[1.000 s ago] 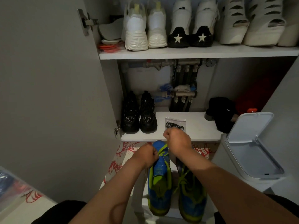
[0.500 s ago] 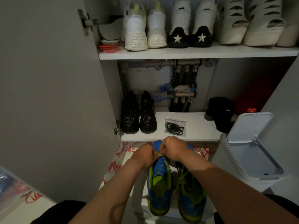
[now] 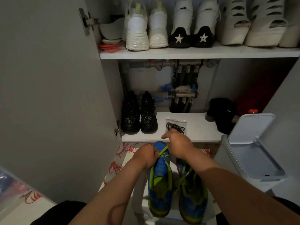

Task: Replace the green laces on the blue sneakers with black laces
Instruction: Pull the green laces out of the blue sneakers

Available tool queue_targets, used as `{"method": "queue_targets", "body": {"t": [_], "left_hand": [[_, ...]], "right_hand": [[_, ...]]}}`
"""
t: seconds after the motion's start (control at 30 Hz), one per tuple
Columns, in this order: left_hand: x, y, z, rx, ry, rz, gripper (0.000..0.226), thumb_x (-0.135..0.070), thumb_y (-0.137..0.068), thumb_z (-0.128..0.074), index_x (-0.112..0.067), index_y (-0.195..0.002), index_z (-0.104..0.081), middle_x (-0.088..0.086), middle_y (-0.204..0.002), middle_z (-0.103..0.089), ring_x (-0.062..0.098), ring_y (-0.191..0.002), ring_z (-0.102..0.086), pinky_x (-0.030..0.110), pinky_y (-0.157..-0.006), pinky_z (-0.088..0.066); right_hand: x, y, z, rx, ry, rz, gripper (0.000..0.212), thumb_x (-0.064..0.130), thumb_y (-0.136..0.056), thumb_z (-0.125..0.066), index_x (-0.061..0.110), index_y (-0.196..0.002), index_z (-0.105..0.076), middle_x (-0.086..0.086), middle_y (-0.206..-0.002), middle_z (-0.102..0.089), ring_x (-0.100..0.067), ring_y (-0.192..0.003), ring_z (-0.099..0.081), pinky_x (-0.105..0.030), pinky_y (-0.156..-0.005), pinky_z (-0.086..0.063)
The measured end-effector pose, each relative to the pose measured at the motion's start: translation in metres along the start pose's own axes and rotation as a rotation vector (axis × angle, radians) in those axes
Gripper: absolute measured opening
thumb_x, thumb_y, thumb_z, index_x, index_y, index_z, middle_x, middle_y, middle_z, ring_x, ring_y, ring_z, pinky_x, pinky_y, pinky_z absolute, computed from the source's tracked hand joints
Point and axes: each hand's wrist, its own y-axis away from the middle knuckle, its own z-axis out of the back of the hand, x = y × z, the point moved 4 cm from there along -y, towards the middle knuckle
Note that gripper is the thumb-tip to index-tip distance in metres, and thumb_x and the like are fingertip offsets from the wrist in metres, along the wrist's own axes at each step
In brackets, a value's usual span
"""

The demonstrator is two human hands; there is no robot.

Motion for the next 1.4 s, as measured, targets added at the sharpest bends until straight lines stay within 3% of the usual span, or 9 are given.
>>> {"method": "queue_targets", "body": {"t": [0.23, 0.5, 0.63, 0.7, 0.8, 0.87, 1.13, 1.23, 1.4], "left_hand": [[-0.005, -0.003, 0.012, -0.135, 0.113, -0.042, 0.027, -0.032, -0.092, -0.063, -0.011, -0.074, -0.064, 0.01, -0.078, -0.067, 0.027, -0.077, -0.063, 0.035, -0.069, -0.048], [0.009, -0.004, 0.003, 0.061, 0.156, 0.013, 0.012, -0.015, -0.086, -0.069, -0.007, -0.079, -0.074, 0.012, -0.089, -0.074, 0.024, -0.09, -0.069, 0.035, -0.084, -0.054], [0.013, -0.004, 0.003, 0.018, 0.133, 0.033, 0.017, -0.022, -0.087, -0.07, -0.019, -0.071, -0.071, -0.003, -0.074, -0.068, 0.012, -0.076, -0.063, 0.023, -0.069, -0.045], [0.012, -0.005, 0.003, -0.002, 0.123, 0.028, 0.021, -0.024, -0.087, -0.07, -0.023, -0.067, -0.065, -0.011, -0.068, -0.062, 0.007, -0.071, -0.058, 0.02, -0.065, -0.04], [0.009, -0.007, 0.003, -0.036, 0.157, 0.028, 0.025, -0.025, -0.089, -0.067, -0.025, -0.065, -0.06, -0.01, -0.069, -0.061, 0.006, -0.069, -0.057, 0.023, -0.065, -0.04], [0.006, -0.008, 0.007, -0.082, 0.204, 0.019, 0.026, -0.025, -0.09, -0.065, -0.024, -0.066, -0.058, -0.009, -0.068, -0.061, 0.006, -0.067, -0.055, 0.024, -0.065, -0.041], [-0.017, -0.006, 0.03, -0.278, 0.572, -0.035, 0.021, -0.017, -0.094, -0.064, -0.012, -0.074, -0.065, 0.002, -0.07, -0.061, 0.015, -0.071, -0.057, 0.036, -0.071, -0.049], [-0.022, -0.005, 0.034, -0.297, 0.697, -0.061, 0.021, -0.015, -0.094, -0.065, 0.004, -0.085, -0.065, 0.011, -0.073, -0.058, 0.02, -0.069, -0.054, 0.037, -0.067, -0.048], [-0.018, -0.004, 0.031, -0.258, 0.67, -0.025, 0.017, -0.008, -0.094, -0.057, -0.009, -0.105, -0.07, 0.002, -0.077, -0.063, 0.017, -0.072, -0.057, 0.03, -0.07, -0.048]], "right_hand": [[0.01, 0.0, -0.006, 0.115, -0.137, 0.03, 0.017, 0.033, -0.091, -0.063, 0.024, -0.098, -0.076, -0.001, -0.09, -0.071, -0.021, -0.086, -0.064, -0.032, -0.074, -0.052], [-0.006, -0.004, 0.004, -0.187, -0.34, -0.166, 0.019, 0.029, -0.094, -0.06, 0.027, -0.095, -0.079, 0.007, -0.096, -0.074, -0.018, -0.092, -0.066, -0.028, -0.074, -0.047], [-0.016, -0.007, 0.011, -0.309, -0.479, -0.234, 0.019, 0.028, -0.095, -0.061, 0.028, -0.086, -0.078, 0.004, -0.089, -0.075, -0.02, -0.091, -0.067, -0.028, -0.072, -0.047], [-0.018, -0.008, 0.008, -0.253, -0.478, -0.229, 0.019, 0.022, -0.094, -0.061, 0.024, -0.103, -0.078, 0.0, -0.107, -0.074, -0.022, -0.104, -0.066, -0.026, -0.081, -0.047], [-0.015, -0.008, 0.004, -0.172, -0.384, -0.199, 0.061, 0.011, -0.087, -0.065, 0.023, -0.145, -0.05, -0.005, -0.141, -0.054, -0.027, -0.125, -0.055, -0.032, -0.1, -0.047], [-0.011, -0.007, 0.001, -0.142, -0.337, -0.205, 0.079, 0.008, -0.081, -0.068, 0.026, -0.151, -0.035, -0.01, -0.142, -0.041, -0.033, -0.121, -0.055, -0.036, -0.095, -0.048], [0.006, -0.004, -0.016, 0.136, -0.381, -0.122, 0.008, 0.02, -0.078, -0.067, 0.021, -0.086, -0.067, 0.002, -0.082, -0.065, -0.017, -0.08, -0.063, -0.027, -0.065, -0.046], [0.011, -0.001, -0.026, 0.212, -0.449, -0.086, 0.014, 0.022, -0.085, -0.067, 0.009, -0.08, -0.07, -0.007, -0.079, -0.072, -0.011, -0.056, -0.057, -0.029, -0.062, -0.047], [0.009, 0.004, -0.022, 0.21, -0.517, -0.115, 0.026, 0.019, -0.095, -0.063, 0.009, -0.071, -0.062, -0.012, -0.073, -0.069, -0.019, -0.049, -0.055, -0.031, -0.06, -0.049]]}}
